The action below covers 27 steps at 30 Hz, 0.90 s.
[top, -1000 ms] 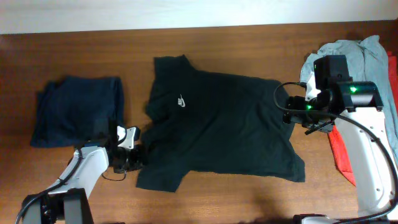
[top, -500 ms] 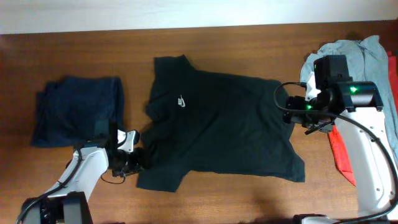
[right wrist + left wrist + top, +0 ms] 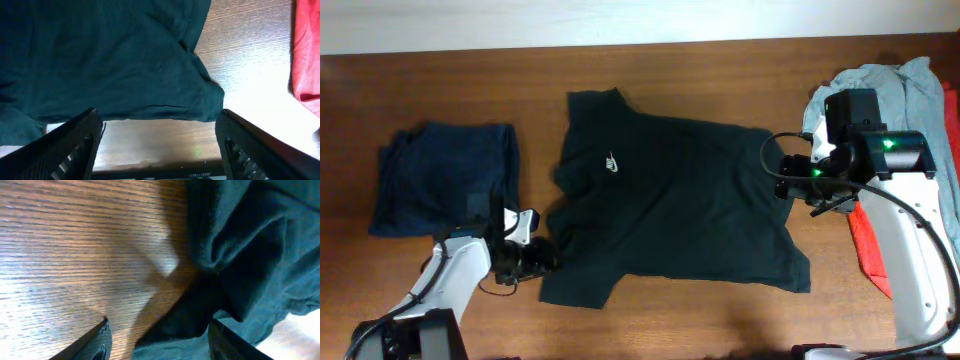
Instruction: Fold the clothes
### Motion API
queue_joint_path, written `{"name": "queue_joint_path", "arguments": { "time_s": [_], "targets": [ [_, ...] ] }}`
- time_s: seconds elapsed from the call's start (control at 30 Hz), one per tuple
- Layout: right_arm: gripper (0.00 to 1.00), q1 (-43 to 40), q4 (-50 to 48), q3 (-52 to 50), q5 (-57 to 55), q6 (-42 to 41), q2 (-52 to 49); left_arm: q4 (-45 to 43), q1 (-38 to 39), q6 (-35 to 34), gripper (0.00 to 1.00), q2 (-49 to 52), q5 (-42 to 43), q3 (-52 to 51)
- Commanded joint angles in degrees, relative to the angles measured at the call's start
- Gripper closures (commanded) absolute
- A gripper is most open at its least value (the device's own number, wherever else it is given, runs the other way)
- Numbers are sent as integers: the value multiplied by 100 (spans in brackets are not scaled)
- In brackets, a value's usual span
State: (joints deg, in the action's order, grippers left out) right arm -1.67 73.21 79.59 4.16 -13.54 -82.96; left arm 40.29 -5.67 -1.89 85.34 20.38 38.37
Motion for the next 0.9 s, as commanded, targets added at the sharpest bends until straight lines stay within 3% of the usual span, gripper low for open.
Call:
{"name": "queue_joint_path", "arguments": {
  "time_s": [0.0, 0.27, 0.53, 0.77, 0.87],
  "targets": [
    [26, 15, -2, -4, 7, -20, -4, 26, -50, 328, 38, 13, -404, -28],
    [26, 15, 4, -4, 9, -20, -4, -125, -367, 214, 38, 13, -553, -28],
    [25, 15, 0, -4, 11, -22, -4, -256, -450, 542, 37, 13, -44, -28],
    [26, 15, -46, -4, 13, -24, -4, -372, 190, 931, 37, 15, 4, -28],
    [26, 15, -39, -4, 13, -24, -4, -387, 518, 922, 43, 15, -367, -28]
  ]
}}
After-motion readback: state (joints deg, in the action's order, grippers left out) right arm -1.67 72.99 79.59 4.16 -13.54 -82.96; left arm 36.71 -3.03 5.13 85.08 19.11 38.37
